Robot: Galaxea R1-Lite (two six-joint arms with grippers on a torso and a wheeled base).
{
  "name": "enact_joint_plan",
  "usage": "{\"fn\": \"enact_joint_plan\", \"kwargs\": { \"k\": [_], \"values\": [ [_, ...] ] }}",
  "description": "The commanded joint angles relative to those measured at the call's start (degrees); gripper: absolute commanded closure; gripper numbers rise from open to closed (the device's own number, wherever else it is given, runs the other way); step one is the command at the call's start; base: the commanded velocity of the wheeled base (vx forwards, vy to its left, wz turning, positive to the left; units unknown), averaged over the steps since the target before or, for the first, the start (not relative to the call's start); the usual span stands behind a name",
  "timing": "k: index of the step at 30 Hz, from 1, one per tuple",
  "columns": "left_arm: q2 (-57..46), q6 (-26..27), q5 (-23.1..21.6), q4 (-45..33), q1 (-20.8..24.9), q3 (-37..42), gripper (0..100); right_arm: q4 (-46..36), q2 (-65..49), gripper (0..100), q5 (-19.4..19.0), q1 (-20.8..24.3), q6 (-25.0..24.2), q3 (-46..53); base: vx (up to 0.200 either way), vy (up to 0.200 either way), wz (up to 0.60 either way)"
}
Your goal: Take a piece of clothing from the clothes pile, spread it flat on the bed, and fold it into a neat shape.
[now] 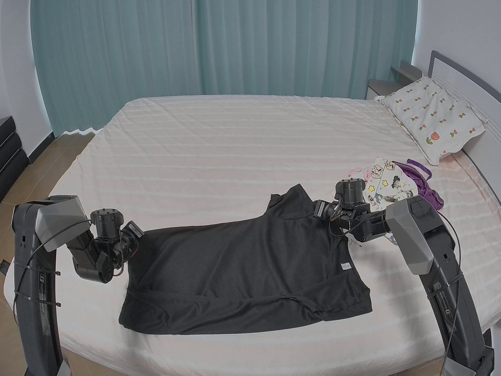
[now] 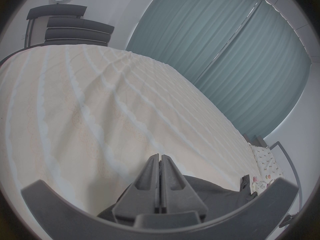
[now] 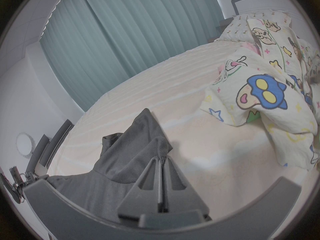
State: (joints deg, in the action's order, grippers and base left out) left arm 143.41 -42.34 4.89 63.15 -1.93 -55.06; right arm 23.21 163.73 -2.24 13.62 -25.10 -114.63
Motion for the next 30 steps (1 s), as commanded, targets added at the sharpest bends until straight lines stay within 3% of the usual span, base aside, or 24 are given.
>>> {"fn": "enact_joint_plan", "kwargs": {
  "k": [1, 8, 30],
  "values": [
    [-0.5, 0.0, 0.0, 0.0, -0.2, 0.0, 100, -0.1, -1.0, 100, 0.5, -0.3, -0.8, 0.0, 0.0, 0.0, 0.0],
    [-2.1, -1.4, 0.6, 1.7, -0.2, -0.2, 100, -0.6, -3.2, 100, 1.5, -0.9, -2.2, 0.0, 0.0, 0.0, 0.0],
    [-3.0, -1.7, 0.1, 1.8, -2.6, 0.6, 100, 2.5, -12.3, 100, 0.5, -2.6, -2.2, 14.2, 0.0, 0.0, 0.0]
  ]
}}
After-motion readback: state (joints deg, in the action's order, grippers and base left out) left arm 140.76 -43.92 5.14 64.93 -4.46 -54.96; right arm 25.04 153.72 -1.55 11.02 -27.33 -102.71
